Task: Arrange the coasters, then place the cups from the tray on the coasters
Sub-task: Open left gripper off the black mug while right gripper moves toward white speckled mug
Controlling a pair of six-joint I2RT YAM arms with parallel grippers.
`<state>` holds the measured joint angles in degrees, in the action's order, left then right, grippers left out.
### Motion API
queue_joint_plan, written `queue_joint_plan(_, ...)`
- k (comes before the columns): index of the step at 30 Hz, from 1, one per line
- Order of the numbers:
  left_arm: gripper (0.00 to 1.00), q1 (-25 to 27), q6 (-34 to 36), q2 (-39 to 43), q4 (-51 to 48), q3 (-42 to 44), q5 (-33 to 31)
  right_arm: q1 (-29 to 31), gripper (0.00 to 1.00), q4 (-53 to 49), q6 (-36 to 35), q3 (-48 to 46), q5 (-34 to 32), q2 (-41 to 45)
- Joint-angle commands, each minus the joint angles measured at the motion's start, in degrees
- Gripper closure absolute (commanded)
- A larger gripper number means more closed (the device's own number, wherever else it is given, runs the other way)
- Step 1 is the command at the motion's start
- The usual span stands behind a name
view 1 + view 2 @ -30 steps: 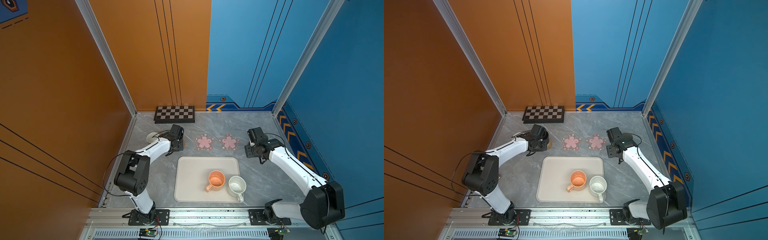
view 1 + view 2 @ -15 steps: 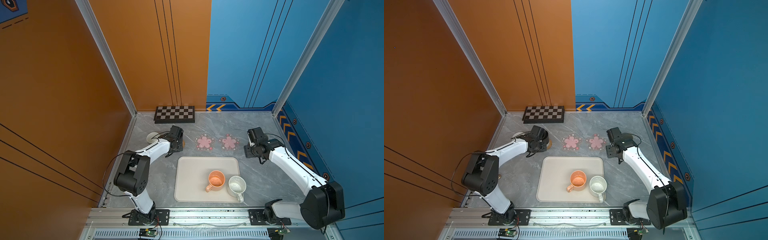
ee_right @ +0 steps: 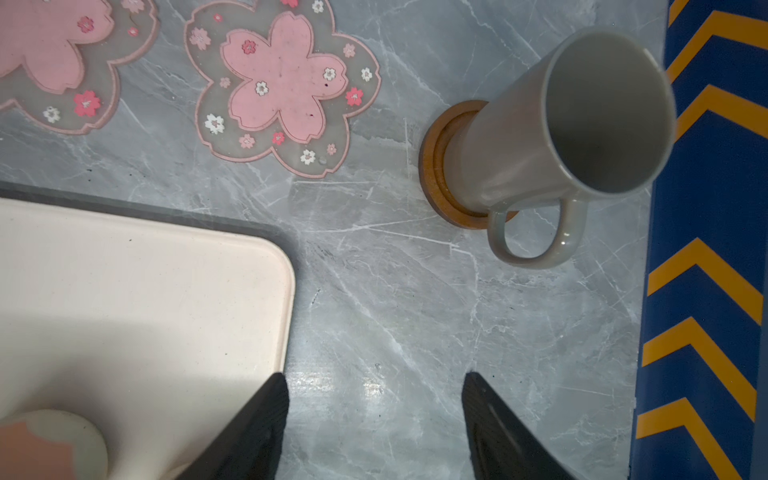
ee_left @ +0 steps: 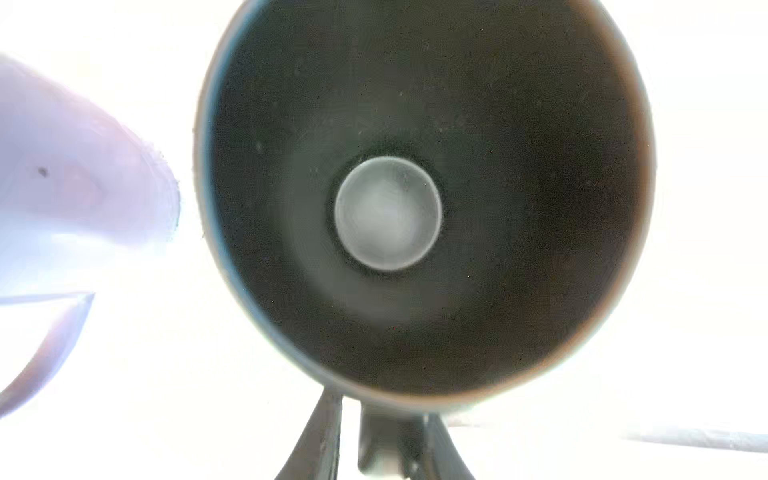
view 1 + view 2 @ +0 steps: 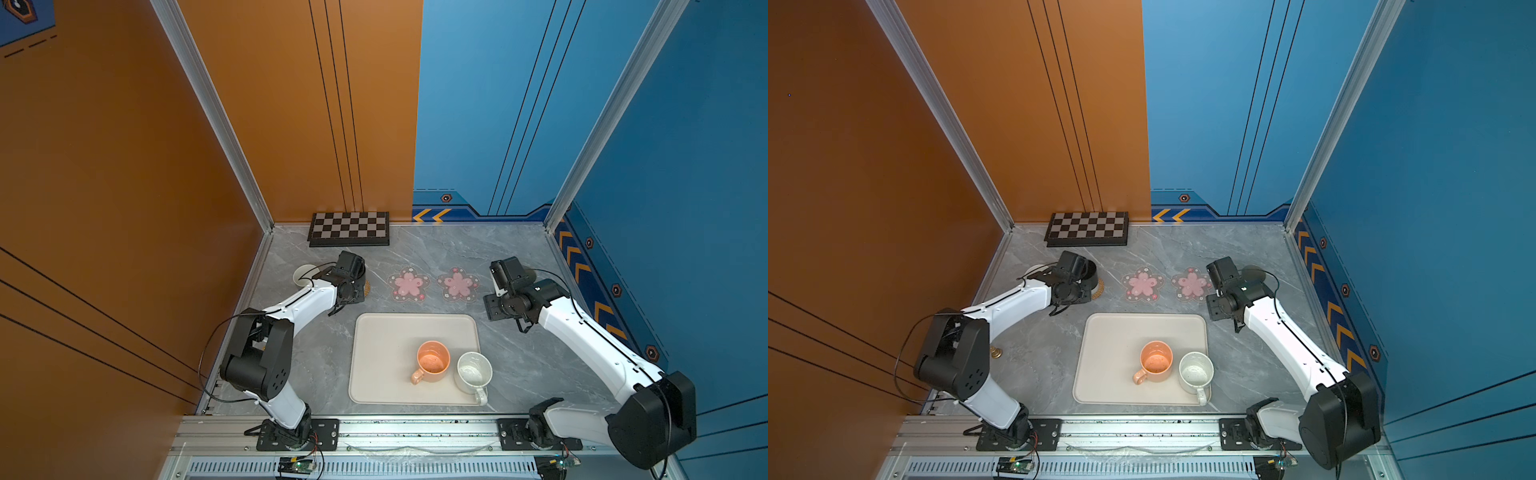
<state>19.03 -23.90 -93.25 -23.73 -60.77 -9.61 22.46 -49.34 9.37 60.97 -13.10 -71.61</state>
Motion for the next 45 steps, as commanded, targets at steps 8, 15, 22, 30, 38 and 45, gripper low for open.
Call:
queue_joint_plan(8,0.69,2.3,-1.5,6.5,-6.1,1.4,-0.2,1.3,0.29,-6.0,4.2,1.3,1.4,7.6)
queue_joint_plan(15,0.68,7.5,-0.3,11.0,-12.8,0.3,-1.8,4.4,0.28,-10.9,6.6,2.6,1.5,10.6)
queue_joint_plan(22,0.67,15.1,-1.5,18.4,-12.9,4.3,-3.4,11.5,0.28,-13.1,11.8,1.8,1.3,12.4)
queue_joint_plan(30,0.66,20.3,-4.2,25.7,-13.1,7.3,-3.6,21.9,0.26,-14.6,20.0,0.8,-2.0,15.0)
queue_joint_plan(38,0.65,21.5,-5.5,28.8,-13.6,9.5,-3.7,28.4,0.26,-14.9,23.8,-1.1,-3.8,14.8)
queue_joint_plan(45,0.65,21.7,-5.5,28.3,-14.7,9.9,-3.0,33.2,0.25,-14.8,28.6,-5.0,-5.4,17.5)
